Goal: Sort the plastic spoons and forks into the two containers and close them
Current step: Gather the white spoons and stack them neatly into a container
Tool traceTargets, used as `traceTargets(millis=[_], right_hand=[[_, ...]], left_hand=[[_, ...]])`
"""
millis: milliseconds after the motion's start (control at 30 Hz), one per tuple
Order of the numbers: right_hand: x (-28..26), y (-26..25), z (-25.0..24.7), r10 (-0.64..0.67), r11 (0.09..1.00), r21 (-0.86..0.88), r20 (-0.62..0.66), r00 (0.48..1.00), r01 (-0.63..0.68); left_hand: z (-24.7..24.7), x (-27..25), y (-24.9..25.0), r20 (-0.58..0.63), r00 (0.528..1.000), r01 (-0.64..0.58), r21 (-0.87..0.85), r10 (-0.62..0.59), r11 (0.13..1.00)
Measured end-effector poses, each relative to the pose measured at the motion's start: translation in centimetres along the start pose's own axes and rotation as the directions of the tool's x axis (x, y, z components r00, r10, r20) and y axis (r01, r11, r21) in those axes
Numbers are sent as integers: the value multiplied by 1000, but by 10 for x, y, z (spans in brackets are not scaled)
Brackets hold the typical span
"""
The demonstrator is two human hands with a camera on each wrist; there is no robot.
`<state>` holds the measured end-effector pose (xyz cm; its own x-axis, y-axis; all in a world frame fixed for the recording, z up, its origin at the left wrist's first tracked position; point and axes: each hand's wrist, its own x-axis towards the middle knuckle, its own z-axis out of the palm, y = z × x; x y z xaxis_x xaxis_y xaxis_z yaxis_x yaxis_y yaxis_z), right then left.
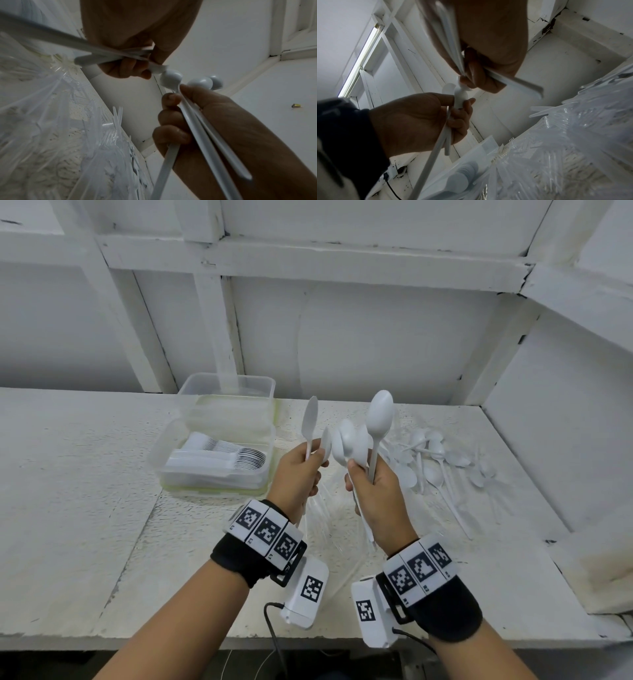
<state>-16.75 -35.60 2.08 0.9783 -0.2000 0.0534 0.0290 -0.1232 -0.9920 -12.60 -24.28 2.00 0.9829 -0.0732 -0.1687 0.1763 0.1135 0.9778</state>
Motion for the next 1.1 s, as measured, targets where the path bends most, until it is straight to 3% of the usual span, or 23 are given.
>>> traceTargets(millis=[167,467,633,800,967,1100], right_hand=[[-4,-4,5,-100,994,34,-1,995,100],[-1,1,13,-130,985,-113,33,991,133],[0,4,12,-165,958,-244,-32,986,152],[-2,8,15,-151,937,-319,6,988,145],[-1,3,19,-43,964,-260,52,998,55],[-1,4,21,-35,964,-262,72,997,53]], left_hand=[[2,-4,-4,-84,995,-50,-23,47,999],[5,-12,-5,99,990,-89,-126,102,988],[2,-9,-6,143,989,-1,-223,34,975],[-1,-5,-8,167,986,75,-331,-20,941],[-2,-3,-6,177,983,102,-351,-41,931],[-4,-1,-10,149,986,130,-400,-76,907]])
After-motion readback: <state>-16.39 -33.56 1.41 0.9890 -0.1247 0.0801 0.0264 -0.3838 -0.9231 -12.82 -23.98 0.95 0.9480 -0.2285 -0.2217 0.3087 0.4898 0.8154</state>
